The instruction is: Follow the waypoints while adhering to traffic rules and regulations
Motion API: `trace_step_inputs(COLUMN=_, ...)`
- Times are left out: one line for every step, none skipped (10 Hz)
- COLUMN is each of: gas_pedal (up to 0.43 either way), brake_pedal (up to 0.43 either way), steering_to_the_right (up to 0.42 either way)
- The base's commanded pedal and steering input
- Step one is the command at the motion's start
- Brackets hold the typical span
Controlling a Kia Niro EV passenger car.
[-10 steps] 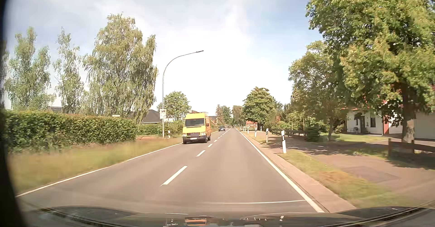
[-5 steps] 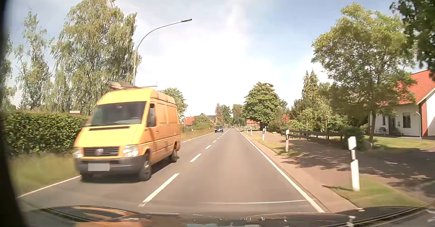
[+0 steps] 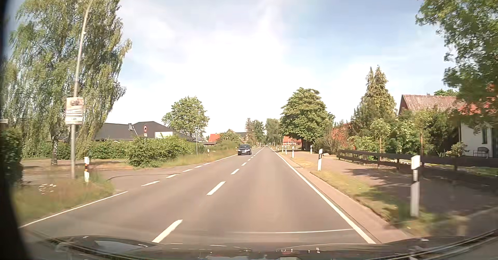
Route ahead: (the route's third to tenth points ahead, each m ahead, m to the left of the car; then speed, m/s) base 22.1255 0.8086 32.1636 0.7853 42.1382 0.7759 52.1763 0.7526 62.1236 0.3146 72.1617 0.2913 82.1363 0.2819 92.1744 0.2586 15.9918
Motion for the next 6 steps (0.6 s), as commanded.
trace_step_inputs(gas_pedal=0.28, brake_pedal=0.0, steering_to_the_right=0.0)
trace_step_inputs(gas_pedal=0.28, brake_pedal=0.0, steering_to_the_right=0.0)
trace_step_inputs(gas_pedal=0.28, brake_pedal=0.0, steering_to_the_right=0.0)
trace_step_inputs(gas_pedal=0.28, brake_pedal=0.0, steering_to_the_right=0.0)
trace_step_inputs(gas_pedal=0.28, brake_pedal=0.0, steering_to_the_right=0.0)
trace_step_inputs(gas_pedal=0.28, brake_pedal=0.0, steering_to_the_right=0.0)
